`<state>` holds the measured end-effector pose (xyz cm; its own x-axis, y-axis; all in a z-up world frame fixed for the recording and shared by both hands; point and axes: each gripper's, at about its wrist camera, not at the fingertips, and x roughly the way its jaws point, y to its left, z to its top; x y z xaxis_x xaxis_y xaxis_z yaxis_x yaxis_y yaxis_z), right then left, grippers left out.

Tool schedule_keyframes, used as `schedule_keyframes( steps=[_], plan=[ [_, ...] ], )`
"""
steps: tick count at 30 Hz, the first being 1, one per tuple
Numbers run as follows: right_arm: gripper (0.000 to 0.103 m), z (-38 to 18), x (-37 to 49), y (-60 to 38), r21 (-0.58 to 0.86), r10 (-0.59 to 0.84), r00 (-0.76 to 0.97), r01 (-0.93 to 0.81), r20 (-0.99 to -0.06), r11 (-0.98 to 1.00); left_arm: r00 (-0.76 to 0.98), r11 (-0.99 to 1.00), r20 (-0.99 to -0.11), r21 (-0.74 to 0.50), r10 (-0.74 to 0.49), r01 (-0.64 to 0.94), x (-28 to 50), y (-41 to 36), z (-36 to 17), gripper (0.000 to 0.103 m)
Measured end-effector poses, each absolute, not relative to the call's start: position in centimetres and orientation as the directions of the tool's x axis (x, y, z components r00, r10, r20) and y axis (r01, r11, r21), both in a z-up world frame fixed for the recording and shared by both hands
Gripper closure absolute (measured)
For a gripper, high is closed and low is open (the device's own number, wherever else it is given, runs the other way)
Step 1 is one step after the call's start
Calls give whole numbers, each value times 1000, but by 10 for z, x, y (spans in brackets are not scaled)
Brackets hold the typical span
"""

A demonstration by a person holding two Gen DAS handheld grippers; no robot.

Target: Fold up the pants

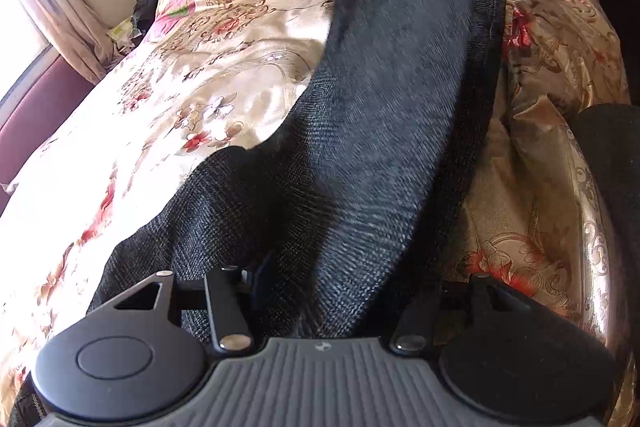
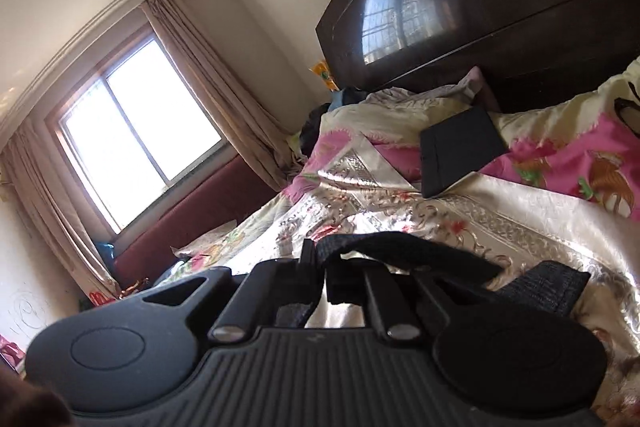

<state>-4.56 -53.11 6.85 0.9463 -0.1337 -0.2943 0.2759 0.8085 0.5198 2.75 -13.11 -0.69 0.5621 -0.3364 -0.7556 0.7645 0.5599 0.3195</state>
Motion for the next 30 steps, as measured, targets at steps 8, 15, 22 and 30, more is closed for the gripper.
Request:
schedule_keyframes(
  steps=[8,15,22,30],
  plan=[
    [92,-9,-58,-578,680,-135,870,460,-475,571,551,551,-766,316,-333,772,32,-132,-8,36],
    [98,1,-51,-583,628,-209,845,510,-491,587,559,543,-765,335,-321,770,31,-135,-10,36],
    [99,9,-53,-565,460,-330,835,525,-440,716,561,531,-764,346,-319,774,29,-136,-12,36],
    [100,24,-72,-564,482,-371,858,508,-355,714,589,456,-744,426,-316,782,19,-142,-10,36]
  ],
)
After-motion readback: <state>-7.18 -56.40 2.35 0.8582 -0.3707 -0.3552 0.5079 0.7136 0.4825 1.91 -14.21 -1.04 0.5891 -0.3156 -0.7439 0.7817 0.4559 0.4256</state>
